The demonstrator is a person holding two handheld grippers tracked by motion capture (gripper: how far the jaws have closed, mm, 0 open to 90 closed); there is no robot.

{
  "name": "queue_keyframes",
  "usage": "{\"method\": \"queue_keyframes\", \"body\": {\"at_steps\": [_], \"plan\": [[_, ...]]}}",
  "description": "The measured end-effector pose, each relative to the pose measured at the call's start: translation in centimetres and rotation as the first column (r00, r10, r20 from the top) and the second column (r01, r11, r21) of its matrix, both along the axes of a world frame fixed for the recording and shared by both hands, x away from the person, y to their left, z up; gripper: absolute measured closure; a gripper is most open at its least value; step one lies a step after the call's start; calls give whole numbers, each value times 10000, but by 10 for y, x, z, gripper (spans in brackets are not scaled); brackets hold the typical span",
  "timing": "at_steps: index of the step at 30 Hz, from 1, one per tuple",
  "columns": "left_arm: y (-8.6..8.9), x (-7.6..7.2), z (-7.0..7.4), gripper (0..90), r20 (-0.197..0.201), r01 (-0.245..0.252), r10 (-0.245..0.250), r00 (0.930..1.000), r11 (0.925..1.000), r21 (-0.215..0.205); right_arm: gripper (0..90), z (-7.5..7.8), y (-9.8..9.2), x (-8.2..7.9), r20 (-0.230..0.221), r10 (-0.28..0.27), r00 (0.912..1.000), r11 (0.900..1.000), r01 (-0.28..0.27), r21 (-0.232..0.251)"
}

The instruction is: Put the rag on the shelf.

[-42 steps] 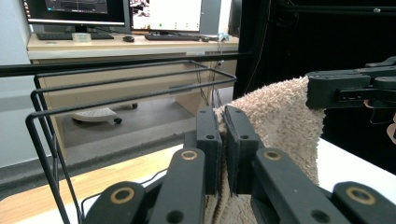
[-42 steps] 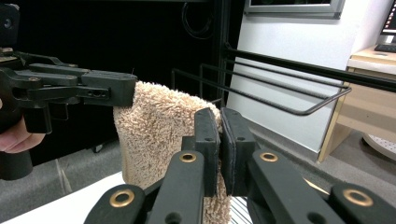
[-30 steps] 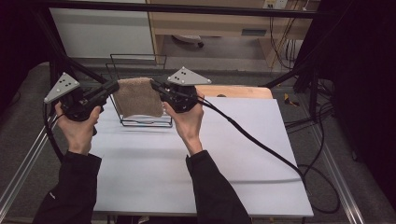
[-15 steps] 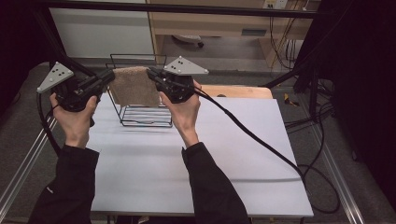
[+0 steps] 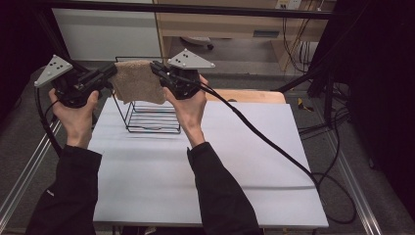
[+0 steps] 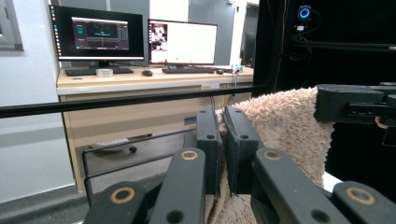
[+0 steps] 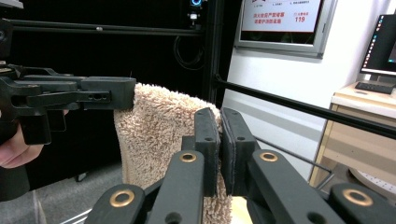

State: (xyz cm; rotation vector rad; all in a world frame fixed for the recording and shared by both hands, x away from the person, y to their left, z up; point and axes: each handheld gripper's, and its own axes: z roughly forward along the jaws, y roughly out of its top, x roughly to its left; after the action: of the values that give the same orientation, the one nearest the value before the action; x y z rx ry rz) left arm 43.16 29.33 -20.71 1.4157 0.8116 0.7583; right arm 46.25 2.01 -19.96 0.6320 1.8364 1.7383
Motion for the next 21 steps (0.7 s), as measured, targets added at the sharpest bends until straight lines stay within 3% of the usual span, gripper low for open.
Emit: {"method": "queue_keyframes", "body": {"at_steps": [12, 21], "plan": [[7, 5, 12, 851, 161, -128, 129, 9998, 9999, -62, 864, 11, 9, 6, 137, 65, 9999, 9999, -67, 112], [10, 12, 19, 851, 289, -86, 97, 9995, 9993, -369, 864, 20, 11, 13, 211, 28, 9998, 9998, -32, 174]]}}
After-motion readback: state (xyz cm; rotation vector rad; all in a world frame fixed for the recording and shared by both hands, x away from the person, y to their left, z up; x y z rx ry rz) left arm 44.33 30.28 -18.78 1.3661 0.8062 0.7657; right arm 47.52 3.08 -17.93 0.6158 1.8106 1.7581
